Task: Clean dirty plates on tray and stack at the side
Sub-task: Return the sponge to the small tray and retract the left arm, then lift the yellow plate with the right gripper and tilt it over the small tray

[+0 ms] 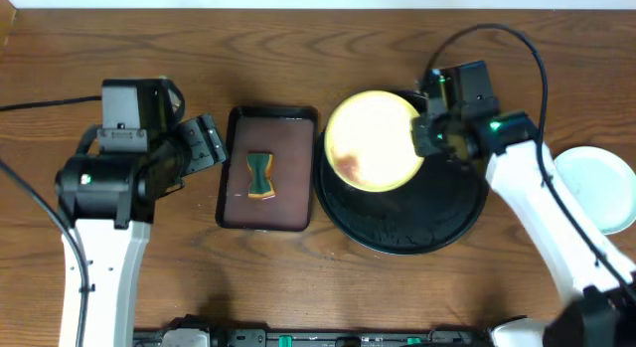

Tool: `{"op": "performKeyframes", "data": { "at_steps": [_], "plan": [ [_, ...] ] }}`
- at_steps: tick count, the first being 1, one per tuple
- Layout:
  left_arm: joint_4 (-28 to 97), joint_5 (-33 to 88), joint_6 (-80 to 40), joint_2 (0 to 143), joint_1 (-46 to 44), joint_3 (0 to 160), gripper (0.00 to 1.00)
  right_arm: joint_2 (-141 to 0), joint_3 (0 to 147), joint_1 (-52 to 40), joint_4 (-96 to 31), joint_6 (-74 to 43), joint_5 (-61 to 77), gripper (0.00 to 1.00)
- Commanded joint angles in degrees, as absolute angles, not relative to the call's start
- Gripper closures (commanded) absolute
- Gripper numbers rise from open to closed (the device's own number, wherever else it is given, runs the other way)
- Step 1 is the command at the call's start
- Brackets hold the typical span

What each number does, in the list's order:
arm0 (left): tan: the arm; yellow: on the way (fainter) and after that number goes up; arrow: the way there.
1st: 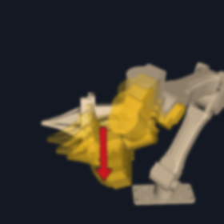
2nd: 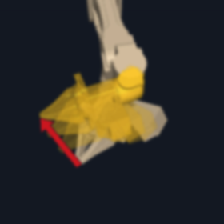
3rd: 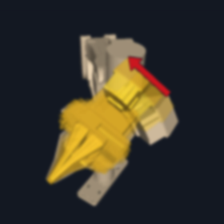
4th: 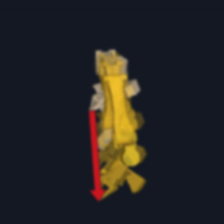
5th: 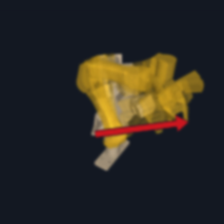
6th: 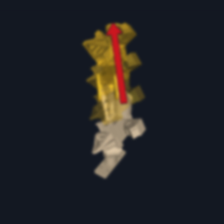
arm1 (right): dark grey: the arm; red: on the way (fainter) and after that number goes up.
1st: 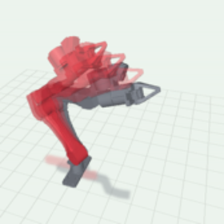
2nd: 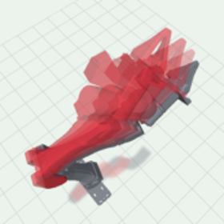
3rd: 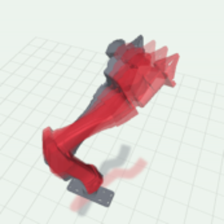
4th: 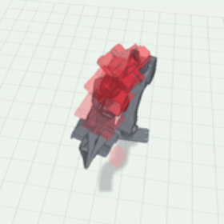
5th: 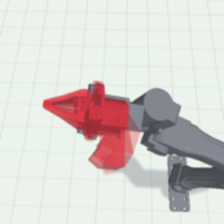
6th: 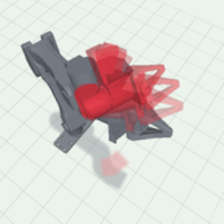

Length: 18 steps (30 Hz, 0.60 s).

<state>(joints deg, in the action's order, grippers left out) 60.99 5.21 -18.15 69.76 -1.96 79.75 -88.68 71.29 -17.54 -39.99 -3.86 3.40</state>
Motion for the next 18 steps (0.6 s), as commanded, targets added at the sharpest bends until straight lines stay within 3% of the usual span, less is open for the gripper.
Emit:
{"op": "performKeyframes", "data": {
  "at_steps": [1, 10, 18],
  "plan": [
    [61.06, 4.49, -18.02, 68.77, -1.72, 80.27, 0.18, -87.53, 72.01, -22.87, -36.69, -3.49, 2.83, 0.99],
    [61.06, 4.49, -18.02, 69.01, -1.72, 80.25, 0.18, -90.96, 71.99, -35.18, -18.92, -3.84, -1.50, 0.99],
    [61.06, 4.49, -18.02, 69.01, -1.72, 80.25, 0.18, -94.17, 72.01, -43.53, -9.28, 12.51, -15.29, 0.99]
  ]
}}
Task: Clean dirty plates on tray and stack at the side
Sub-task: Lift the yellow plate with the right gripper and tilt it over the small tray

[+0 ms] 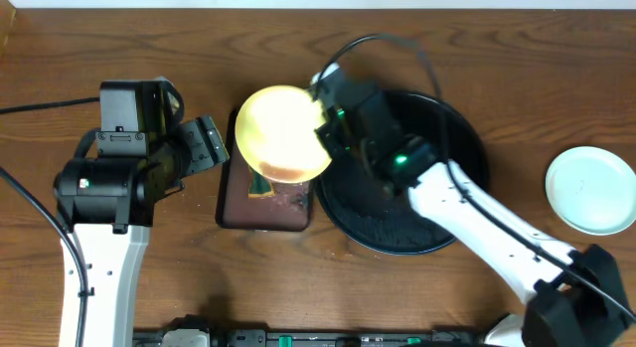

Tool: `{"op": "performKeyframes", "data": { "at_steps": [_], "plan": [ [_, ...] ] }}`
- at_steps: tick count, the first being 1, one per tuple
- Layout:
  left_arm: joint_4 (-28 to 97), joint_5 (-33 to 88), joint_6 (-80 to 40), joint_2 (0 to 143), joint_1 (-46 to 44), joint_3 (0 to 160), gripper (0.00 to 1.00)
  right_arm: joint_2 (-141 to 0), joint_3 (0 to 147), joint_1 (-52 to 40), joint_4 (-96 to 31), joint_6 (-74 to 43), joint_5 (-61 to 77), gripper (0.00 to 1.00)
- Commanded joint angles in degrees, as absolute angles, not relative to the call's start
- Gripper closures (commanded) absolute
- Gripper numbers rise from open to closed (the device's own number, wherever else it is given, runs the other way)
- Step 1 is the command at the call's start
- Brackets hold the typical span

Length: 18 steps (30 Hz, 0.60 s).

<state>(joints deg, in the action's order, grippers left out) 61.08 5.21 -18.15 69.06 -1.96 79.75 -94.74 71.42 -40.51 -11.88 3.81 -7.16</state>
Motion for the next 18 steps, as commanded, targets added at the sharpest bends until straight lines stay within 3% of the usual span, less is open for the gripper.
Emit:
{"op": "performKeyframes", "data": {
  "at_steps": [1, 9, 18],
  "plan": [
    [61.06, 4.49, -18.02, 69.01, -1.72, 80.25, 0.18, -94.11, 71.99, -44.16, -8.73, 13.76, -16.25, 0.99],
    [61.06, 4.49, -18.02, 69.01, -1.72, 80.25, 0.18, -94.02, 72.01, -52.77, -4.36, 26.57, -36.49, 0.99],
    [61.06, 4.49, -18.02, 69.01, -1.72, 80.25, 0.18, -94.00, 72.01, -55.66, -1.93, 29.04, -46.11, 0.99]
  ]
}}
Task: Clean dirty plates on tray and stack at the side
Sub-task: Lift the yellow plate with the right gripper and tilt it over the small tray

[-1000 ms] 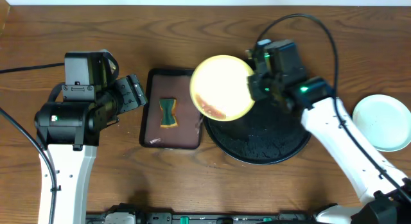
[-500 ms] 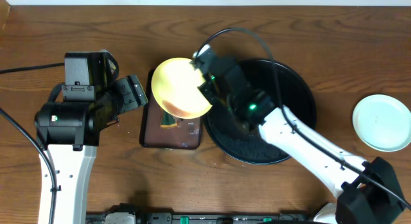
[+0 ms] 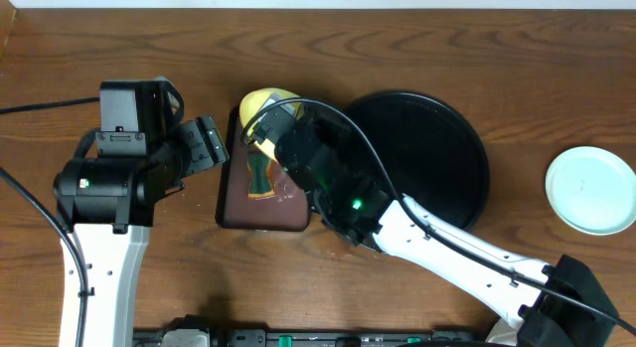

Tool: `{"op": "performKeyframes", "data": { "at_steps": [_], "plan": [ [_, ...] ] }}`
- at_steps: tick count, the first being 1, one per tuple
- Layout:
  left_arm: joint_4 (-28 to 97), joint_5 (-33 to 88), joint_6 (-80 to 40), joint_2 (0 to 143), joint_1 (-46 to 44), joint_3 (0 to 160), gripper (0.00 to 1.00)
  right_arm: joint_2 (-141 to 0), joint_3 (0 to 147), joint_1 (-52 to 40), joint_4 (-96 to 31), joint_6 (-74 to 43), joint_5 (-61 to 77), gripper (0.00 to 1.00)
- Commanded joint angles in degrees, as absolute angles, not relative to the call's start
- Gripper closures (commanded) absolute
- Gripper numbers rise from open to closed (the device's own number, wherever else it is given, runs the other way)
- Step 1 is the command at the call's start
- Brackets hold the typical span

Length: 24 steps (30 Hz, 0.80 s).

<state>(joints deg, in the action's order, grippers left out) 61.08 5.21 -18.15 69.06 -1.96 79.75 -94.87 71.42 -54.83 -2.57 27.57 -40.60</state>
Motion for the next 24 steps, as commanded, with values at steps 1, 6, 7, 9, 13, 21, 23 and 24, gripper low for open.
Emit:
{"op": "performKeyframes", "data": {
  "at_steps": [1, 6, 7, 9, 13, 21, 23, 24],
  "plan": [
    [61.06, 4.49, -18.02, 69.01, -1.72, 80.25, 0.18, -94.00, 72.01, -55.66, -1.87, 29.04, -46.11, 0.99],
    [61.06, 4.49, -18.02, 69.01, -1.72, 80.25, 0.18, -93.97, 72.01, -55.99, 0.12, 29.78, -48.01, 0.99],
    [61.06, 4.49, -18.02, 69.01, -1.72, 80.25, 0.17, -93.97, 72.01, -56.12, 0.32, 30.20, -48.03, 0.99],
    [61.06, 4.49, -18.02, 69.01, -1.72, 80.25, 0.18, -93.97, 72.01, -56.73, 0.73, 31.92, -48.53, 0.99],
    [61.06, 4.49, -18.02, 69.01, -1.72, 80.25, 0.18, -93.97, 72.01, -57.93, 3.33, 35.18, -52.38, 0.99],
    [61.06, 4.49, -18.02, 69.01, -1.72, 80.25, 0.18, -93.97, 72.01, -59.42, 6.13, 37.47, -56.21, 0.99],
    [61.06, 4.49, -18.02, 69.01, -1.72, 80.25, 0.18, -93.97, 72.01, -59.44, 6.33, 38.50, -56.34, 0.99],
    [61.06, 4.49, -18.02, 69.01, -1.72, 80.25, 0.18, -93.97, 72.01, -59.48, 6.63, 39.03, -56.36, 0.99]
  ]
}}
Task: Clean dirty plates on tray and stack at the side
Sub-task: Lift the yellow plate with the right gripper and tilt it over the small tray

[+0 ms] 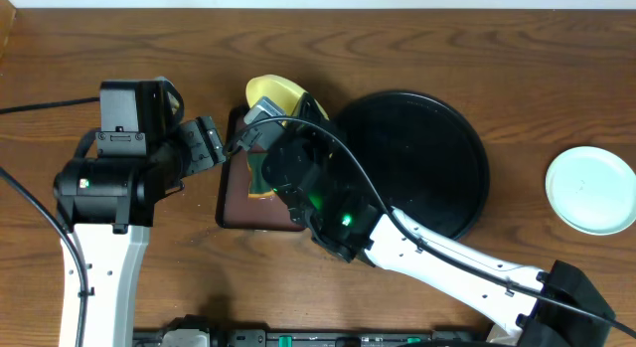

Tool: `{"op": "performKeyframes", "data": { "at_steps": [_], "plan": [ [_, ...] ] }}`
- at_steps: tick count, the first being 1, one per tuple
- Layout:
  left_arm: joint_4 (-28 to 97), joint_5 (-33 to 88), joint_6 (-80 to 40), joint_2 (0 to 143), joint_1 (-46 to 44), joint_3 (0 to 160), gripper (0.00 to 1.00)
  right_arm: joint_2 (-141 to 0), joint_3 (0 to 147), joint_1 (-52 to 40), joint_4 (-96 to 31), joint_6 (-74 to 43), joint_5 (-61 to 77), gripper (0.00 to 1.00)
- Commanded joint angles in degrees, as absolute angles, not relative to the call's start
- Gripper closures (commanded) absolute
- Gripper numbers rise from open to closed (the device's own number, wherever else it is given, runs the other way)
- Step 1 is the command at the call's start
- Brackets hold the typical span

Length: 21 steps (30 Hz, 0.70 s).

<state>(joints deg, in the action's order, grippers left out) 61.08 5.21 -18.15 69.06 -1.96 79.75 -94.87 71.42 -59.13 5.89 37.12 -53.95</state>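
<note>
The yellow plate (274, 90) stands steeply tilted over the far edge of the brown rectangular tray (238, 203). My right gripper (264, 114) is shut on its rim, and the right arm reaches across from the lower right. A green-and-orange sponge (260, 180) lies in the brown tray, mostly hidden under my right wrist. The plate's face cannot be seen from above. My left gripper (205, 144) hangs open just left of the brown tray, holding nothing.
A large round black tray (427, 158) sits right of the brown tray with nothing on it. A pale plate (593, 189) lies at the far right of the wooden table (397, 49). A cable runs over the right arm.
My right wrist has shifted a little left and nearer over the brown tray, covering more of the sponge. The yellow plate sits slightly farther back at the tray's far edge. The left arm is unmoved.
At first my right gripper held the yellow plate, stained reddish, over the black tray's left side. Then the plate was above the brown tray. Later it stood tilted on edge at that tray's far end, where it still is. The left gripper stayed open beside the tray throughout.
</note>
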Motion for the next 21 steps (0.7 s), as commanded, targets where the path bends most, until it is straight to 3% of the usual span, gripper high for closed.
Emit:
{"op": "performKeyframes", "data": {
  "at_steps": [1, 21],
  "plan": [
    [61.06, 4.49, -18.02, 69.01, -1.72, 80.25, 0.18, -93.97, 72.01, -59.53, 6.81, 39.09, -56.34, 0.99],
    [61.06, 4.49, -18.02, 69.01, -1.72, 80.25, 0.17, -93.97, 71.99, -58.41, 6.90, 35.00, -58.94, 0.99]
  ]
}}
